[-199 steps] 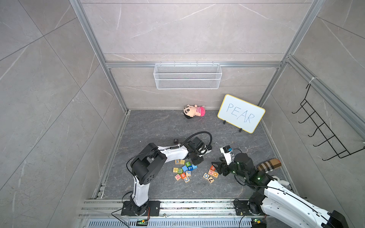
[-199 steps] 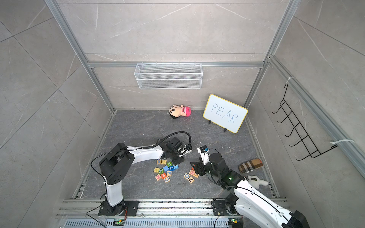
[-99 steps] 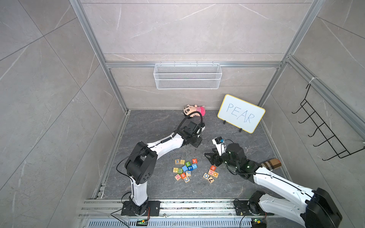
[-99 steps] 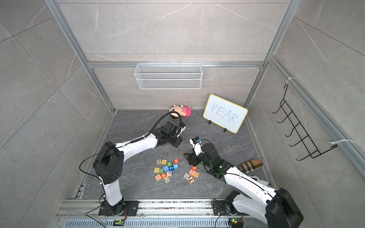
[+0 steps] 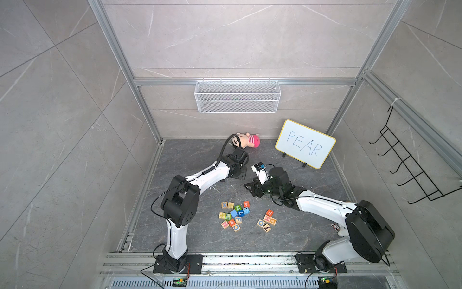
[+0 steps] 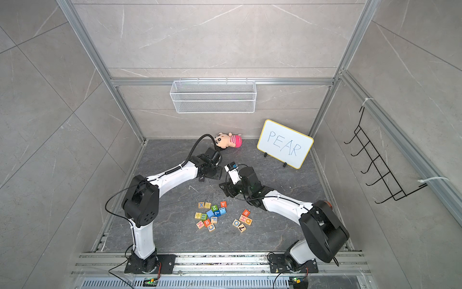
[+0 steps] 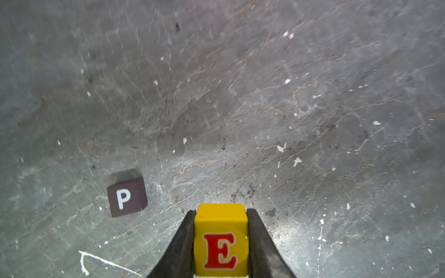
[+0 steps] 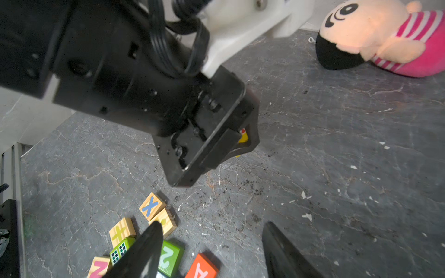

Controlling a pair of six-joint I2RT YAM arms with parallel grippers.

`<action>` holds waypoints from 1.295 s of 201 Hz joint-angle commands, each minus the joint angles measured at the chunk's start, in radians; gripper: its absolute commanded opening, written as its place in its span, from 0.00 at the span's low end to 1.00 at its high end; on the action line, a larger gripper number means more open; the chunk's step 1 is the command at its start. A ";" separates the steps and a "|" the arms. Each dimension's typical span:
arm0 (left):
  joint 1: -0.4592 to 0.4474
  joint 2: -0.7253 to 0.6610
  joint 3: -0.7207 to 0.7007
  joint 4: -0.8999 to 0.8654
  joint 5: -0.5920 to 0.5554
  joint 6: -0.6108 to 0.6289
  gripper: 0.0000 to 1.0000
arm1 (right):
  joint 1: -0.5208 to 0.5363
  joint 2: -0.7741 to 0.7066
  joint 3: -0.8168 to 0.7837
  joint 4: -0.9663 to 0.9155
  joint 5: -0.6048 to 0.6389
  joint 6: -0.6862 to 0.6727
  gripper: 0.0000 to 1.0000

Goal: Spell the uppercase word “pear” with letter blocks
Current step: Place the letter block at the center of the board.

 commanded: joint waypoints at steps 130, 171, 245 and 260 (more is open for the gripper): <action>0.071 0.116 -0.039 0.076 -0.013 -0.036 0.03 | 0.005 0.030 -0.009 0.039 0.005 -0.021 0.69; 0.075 0.154 -0.018 0.082 -0.008 -0.030 0.03 | 0.007 0.021 -0.010 0.033 -0.001 -0.024 0.71; 0.076 0.174 0.006 0.078 -0.016 -0.018 0.04 | 0.008 0.014 -0.024 0.045 0.005 -0.018 0.78; 0.076 0.174 0.005 0.079 -0.015 -0.018 0.05 | 0.009 0.008 -0.025 0.046 0.010 -0.019 0.79</action>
